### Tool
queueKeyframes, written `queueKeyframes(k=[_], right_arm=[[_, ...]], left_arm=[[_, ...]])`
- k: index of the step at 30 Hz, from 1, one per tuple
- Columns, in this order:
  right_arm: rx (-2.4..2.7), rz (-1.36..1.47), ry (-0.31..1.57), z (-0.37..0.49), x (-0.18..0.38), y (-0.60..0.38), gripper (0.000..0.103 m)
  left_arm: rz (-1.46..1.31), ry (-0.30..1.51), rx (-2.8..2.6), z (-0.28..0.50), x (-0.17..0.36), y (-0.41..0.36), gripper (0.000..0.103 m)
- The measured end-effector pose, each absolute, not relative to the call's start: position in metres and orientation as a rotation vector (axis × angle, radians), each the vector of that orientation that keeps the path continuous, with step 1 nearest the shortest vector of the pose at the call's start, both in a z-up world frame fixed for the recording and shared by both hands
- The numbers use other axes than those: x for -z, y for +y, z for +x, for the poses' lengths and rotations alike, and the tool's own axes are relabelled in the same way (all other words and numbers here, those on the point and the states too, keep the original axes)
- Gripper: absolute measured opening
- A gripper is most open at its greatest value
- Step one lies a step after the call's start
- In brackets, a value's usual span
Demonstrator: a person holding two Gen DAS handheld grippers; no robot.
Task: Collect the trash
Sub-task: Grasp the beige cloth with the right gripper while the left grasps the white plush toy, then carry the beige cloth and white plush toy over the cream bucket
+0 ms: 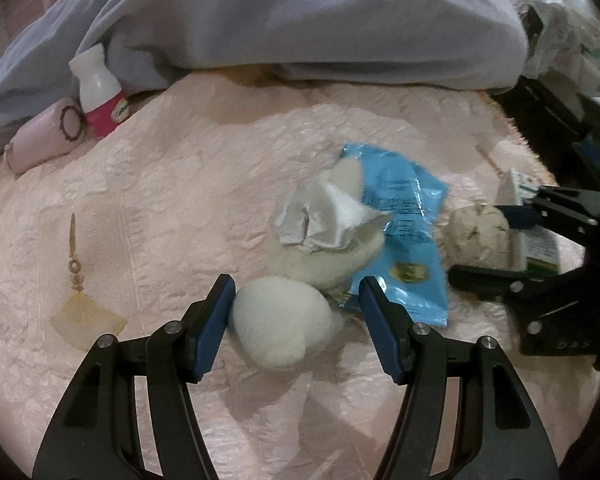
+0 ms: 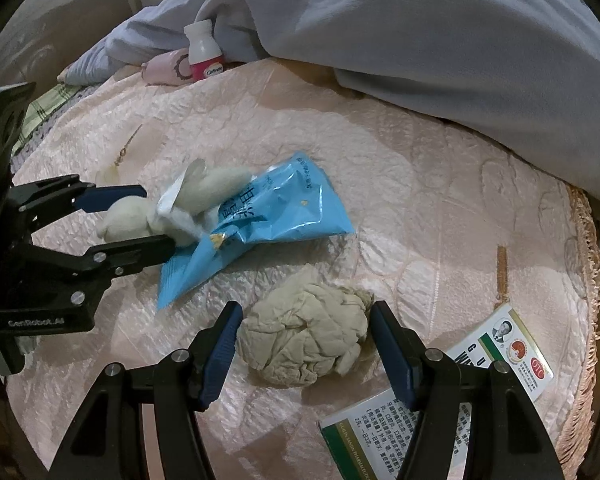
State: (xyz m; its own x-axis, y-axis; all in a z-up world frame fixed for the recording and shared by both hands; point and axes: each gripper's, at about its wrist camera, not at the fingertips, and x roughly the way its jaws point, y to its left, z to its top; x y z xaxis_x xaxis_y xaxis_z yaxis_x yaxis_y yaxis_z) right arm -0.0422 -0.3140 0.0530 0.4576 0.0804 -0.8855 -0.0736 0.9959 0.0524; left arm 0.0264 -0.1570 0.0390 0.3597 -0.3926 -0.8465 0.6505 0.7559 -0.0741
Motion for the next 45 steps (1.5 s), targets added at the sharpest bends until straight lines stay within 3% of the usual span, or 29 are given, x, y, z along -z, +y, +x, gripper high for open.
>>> queueKeyframes(k=[1,2,6,45], right_arm=[[-0.094,0.004,1.09,-0.042,-0.053,-0.313,0.058],[-0.094,0.004,1.088,-0.043,-0.053,-0.312,0.045],[-0.098,0.019,1.079,-0.046,-0.054,-0.312,0.041],[-0.174,0.082,1.027,-0.121,-0.095,-0.28,0.039]], left_arm=[[0.283,1.002,0.68,0.027,-0.037,-0.156,0.057],[0.278,0.998,0.669,0.026,-0.037,-0.154,0.049],[0.22,1.0,0.667,0.024,-0.042,-0.144,0.046],[0.116,0.972,0.569,-0.064,-0.085,-0.097,0.045]])
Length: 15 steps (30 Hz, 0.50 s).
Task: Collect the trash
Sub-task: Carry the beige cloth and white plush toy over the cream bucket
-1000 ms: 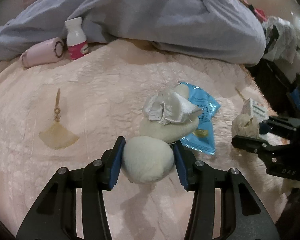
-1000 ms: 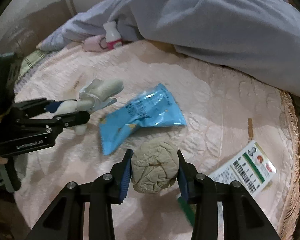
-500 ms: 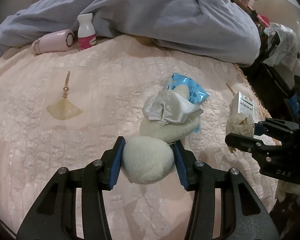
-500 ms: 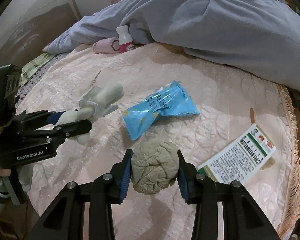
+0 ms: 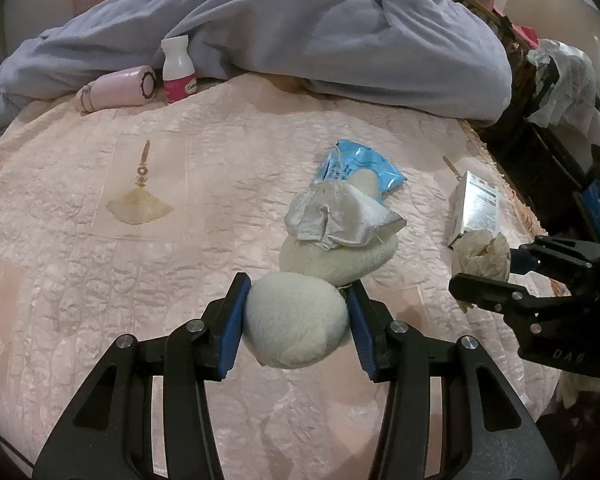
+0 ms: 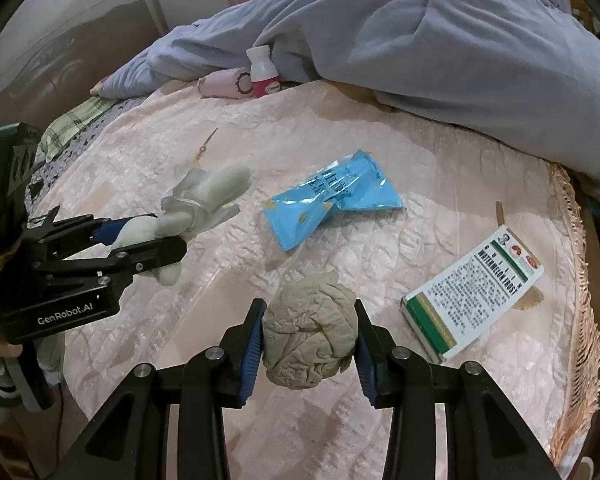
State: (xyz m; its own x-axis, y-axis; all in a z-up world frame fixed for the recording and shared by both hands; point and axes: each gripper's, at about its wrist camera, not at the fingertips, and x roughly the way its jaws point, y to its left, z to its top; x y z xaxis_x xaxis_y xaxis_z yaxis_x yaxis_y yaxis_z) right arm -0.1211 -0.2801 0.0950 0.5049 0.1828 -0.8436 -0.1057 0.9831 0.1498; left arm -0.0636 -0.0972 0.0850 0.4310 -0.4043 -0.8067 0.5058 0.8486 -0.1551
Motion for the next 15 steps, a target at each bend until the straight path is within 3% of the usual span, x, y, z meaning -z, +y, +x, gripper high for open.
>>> queueKeyframes(k=[15], right_arm=[[-0.157,0.073,1.019,-0.154,-0.102,-0.278,0.039]], left_arm=[[0.157,0.942,0.576,-0.099,-0.097,-0.106,0.046]])
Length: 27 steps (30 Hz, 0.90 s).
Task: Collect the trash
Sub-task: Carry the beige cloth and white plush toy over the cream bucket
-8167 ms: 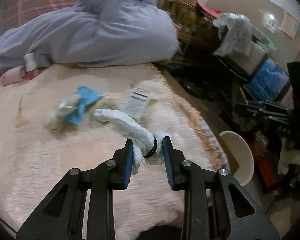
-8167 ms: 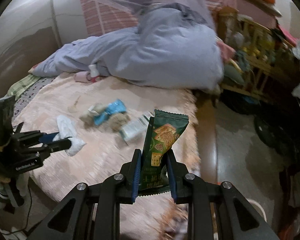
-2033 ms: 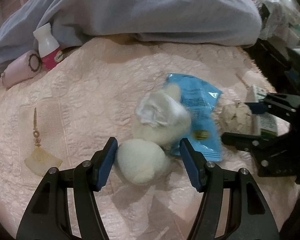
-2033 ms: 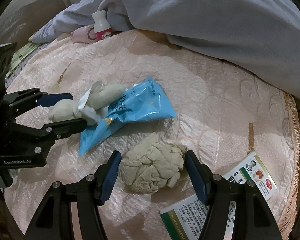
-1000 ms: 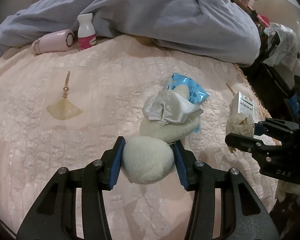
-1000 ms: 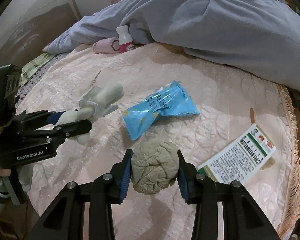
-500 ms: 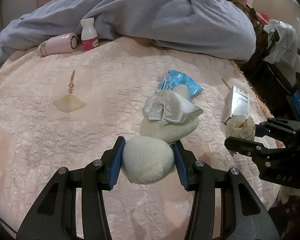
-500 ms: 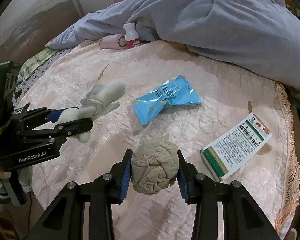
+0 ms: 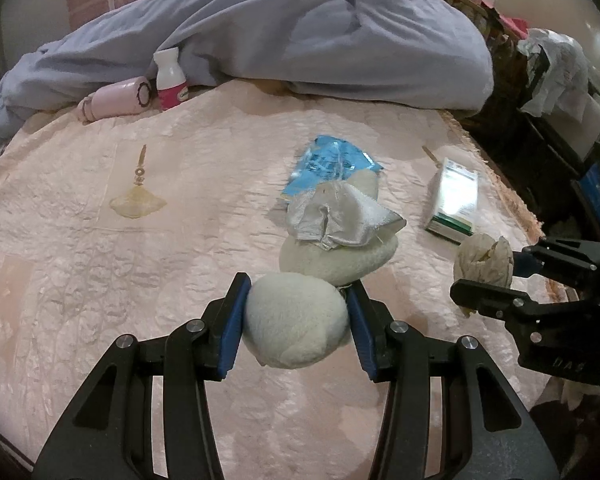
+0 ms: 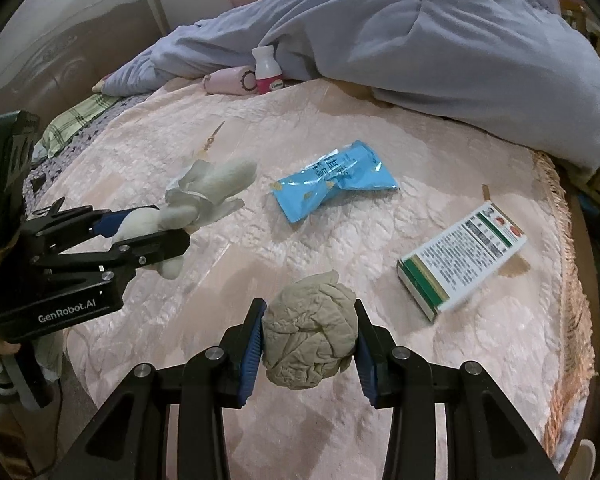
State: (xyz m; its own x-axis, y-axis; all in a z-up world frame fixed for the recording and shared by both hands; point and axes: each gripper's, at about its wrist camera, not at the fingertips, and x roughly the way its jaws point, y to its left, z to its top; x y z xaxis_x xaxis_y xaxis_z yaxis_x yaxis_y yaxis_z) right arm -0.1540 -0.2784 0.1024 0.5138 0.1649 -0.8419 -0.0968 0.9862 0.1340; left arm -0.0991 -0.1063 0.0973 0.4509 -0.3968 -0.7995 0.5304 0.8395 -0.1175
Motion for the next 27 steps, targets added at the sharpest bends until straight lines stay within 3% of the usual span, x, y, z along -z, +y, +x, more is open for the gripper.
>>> queueKeyframes(k=[27], right_arm=[[-0.001,0.176,0.962,-0.271,-0.119,-0.342,0.039]], left_arm=[[0.273,0.885,0.734,-0.185,-0.117,-0.183,0.046]])
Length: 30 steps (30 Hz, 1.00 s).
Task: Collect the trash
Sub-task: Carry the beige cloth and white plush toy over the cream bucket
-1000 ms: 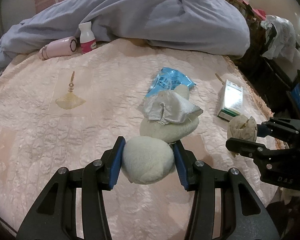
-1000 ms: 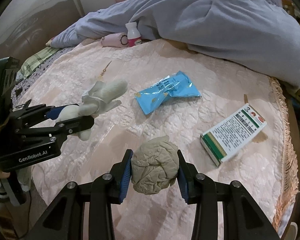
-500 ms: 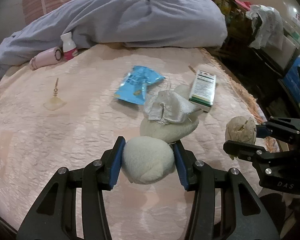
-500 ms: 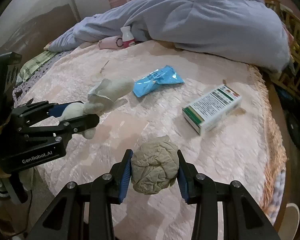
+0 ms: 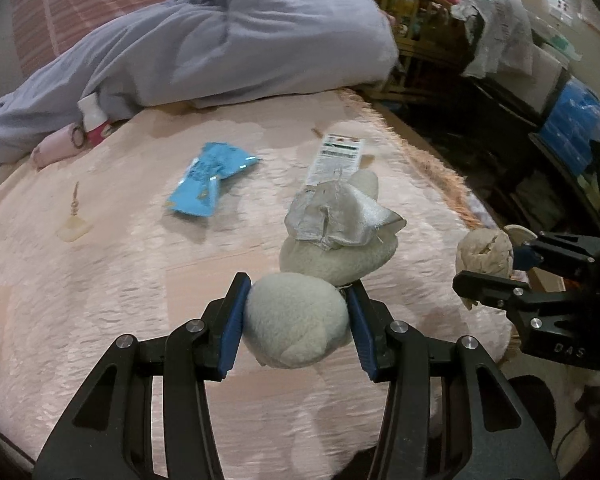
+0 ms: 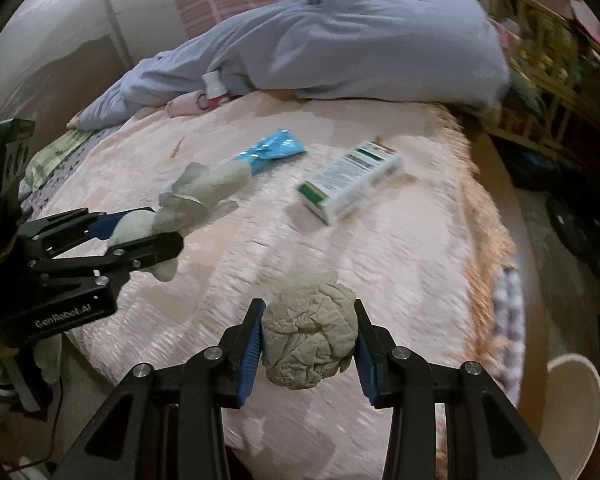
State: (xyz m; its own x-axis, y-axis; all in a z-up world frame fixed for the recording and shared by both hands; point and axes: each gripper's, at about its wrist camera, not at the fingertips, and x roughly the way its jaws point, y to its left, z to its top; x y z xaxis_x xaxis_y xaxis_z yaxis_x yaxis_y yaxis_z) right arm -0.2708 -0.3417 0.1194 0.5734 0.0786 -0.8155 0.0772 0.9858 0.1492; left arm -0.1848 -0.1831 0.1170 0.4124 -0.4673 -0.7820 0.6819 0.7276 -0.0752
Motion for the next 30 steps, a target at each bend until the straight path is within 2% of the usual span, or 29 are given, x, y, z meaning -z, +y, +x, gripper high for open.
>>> queueKeyframes(k=[30], right_arm=[[0.326,0.362,0.942,-0.424,-0.107,-0.485,0.039]], left_arm=[[0.431,0.9,1.079,-0.289,-0.133,-0.35,0.046]])
